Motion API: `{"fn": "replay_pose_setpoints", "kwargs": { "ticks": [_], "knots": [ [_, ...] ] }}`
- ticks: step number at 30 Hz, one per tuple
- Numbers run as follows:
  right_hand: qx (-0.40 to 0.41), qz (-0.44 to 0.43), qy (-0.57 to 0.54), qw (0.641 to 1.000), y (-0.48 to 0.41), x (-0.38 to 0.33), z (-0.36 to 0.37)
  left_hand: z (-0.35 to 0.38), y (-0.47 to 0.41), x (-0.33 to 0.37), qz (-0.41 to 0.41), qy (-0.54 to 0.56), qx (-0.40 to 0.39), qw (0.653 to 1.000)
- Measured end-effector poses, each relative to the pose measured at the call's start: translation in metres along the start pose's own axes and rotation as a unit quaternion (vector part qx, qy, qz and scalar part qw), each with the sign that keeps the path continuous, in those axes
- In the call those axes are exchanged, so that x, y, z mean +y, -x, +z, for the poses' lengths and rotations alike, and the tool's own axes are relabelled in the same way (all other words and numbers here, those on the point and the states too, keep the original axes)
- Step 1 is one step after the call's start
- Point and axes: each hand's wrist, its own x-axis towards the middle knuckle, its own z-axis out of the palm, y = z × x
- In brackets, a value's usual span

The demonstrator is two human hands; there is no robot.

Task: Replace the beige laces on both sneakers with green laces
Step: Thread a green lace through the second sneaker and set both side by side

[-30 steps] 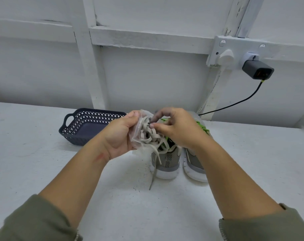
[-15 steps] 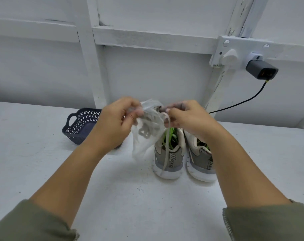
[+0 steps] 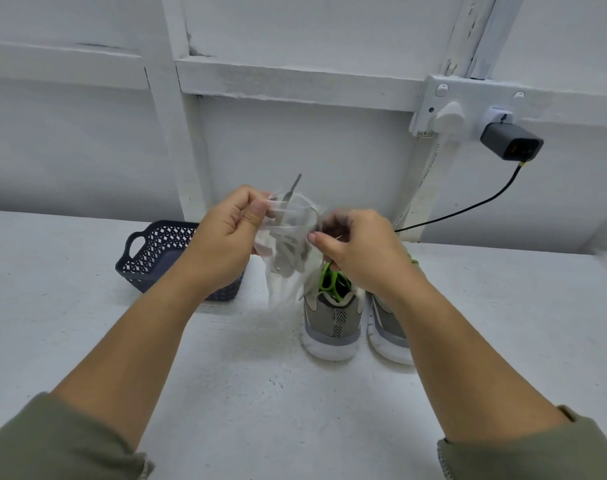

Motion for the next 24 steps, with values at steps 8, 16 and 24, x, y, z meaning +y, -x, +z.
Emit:
{"fn": "replay_pose_setpoints", "kwargs": {
  "ticks": [8,16,24],
  "knots": [
    [0.146,-0.072,-0.163,0.973,-0.008,-0.019,-0.007,-0.013,-0.003,-0.004,0.158,-0.309,-0.017,0.938],
    [-0.004,-0.126,0.013,0.992,0.002,-0.013,0.007,-0.004,0.008,-0.011,0.096,-0.132,0.029,0.986],
    [-0.071,-0.212,0.344,0.912,0.011,-0.023,0.006,0.015,0.018,-0.017,0.097,-0.04,0.033,0.994]
  ]
}}
